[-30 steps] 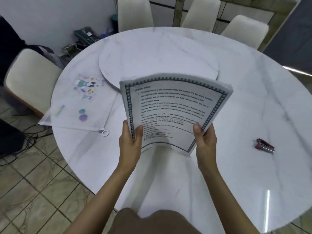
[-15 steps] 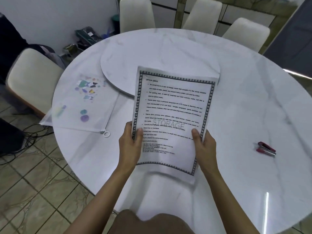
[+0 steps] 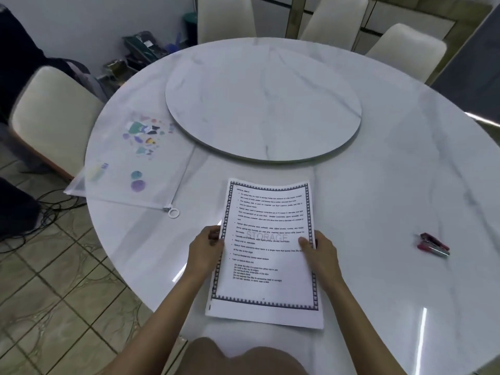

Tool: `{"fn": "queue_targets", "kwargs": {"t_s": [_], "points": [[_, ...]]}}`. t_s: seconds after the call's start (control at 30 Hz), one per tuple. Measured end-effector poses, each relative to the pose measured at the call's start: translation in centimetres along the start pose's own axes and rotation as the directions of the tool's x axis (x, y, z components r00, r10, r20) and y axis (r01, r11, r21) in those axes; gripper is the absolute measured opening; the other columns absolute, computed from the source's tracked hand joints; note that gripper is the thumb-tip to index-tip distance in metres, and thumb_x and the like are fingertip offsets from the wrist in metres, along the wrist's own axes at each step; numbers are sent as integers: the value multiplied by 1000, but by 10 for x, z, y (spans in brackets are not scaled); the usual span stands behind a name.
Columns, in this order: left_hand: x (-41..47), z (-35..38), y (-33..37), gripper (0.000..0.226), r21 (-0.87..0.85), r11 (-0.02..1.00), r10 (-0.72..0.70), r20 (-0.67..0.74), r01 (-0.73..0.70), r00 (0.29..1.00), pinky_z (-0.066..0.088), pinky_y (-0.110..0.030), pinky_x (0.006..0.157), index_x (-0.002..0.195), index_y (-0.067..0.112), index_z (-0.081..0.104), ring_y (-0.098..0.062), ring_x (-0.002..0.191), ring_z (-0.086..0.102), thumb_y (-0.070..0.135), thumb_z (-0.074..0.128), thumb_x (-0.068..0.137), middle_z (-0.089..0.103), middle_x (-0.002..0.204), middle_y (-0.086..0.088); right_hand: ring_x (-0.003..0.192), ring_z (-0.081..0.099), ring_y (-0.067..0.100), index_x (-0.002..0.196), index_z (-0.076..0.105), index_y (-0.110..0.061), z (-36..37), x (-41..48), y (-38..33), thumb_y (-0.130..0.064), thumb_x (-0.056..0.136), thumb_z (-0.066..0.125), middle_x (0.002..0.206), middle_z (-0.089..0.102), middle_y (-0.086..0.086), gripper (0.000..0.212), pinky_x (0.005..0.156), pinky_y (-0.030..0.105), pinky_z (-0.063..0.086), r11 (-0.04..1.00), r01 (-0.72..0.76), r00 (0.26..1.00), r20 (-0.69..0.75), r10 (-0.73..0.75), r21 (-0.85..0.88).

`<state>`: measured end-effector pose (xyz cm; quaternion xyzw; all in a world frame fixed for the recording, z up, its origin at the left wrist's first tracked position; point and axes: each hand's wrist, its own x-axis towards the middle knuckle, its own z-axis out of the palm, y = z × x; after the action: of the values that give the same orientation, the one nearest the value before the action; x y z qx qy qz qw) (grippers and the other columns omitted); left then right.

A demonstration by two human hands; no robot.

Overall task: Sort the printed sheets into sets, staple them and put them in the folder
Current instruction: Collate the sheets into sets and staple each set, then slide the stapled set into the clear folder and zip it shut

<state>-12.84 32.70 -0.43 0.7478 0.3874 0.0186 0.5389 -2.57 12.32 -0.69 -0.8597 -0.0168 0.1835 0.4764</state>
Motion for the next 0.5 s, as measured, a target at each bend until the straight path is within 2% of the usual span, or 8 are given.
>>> {"fn": "queue_targets", "kwargs": {"t_s": [0.17,0.23,0.3,0.4,0.5], "points": [[-4,3,4,33,66,997,50,-47,-47,998,38,-22,80,122,9,56,-14,90,52,4,48,90,56,93,5,86,55,17,112,56,-8,-16,9,1,-15,92,52,94,58,0,22,67,23,40,993,0,999,49,6,-117],[-8,2,4,34,100,994,58,-68,-51,996,38,-21,81,123,10,56,-15,94,55,4,48,90,57,105,0,90,55,20,113,56,-7,-22,12,0,-13,90,55,97,56,2,23,75,24,39,988,5,1000,30,0,-154],[-11,-2,1,34,108,992,70,-88,-60,994,39,-20,83,124,11,55,-16,99,57,7,49,91,57,119,-6,93,54,22,114,56,-6,-26,15,-1,-11,89,57,104,53,7,26,80,24,37,979,63,998,-10,-66,-196],[-19,-12,-3,32,74,994,91,-122,-82,988,38,-18,81,123,12,56,-12,94,56,8,52,92,60,121,-6,92,50,17,117,56,-4,-26,17,-8,-9,89,57,113,53,14,29,82,22,35,967,158,986,-25,-166,-198],[-23,-23,-6,33,61,995,88,-147,-80,985,37,-16,82,122,9,57,-11,93,55,4,51,91,61,122,-6,93,51,14,121,55,-5,-16,18,-19,-14,91,54,115,55,12,30,83,20,34,963,212,977,48,-207,-168]]}}
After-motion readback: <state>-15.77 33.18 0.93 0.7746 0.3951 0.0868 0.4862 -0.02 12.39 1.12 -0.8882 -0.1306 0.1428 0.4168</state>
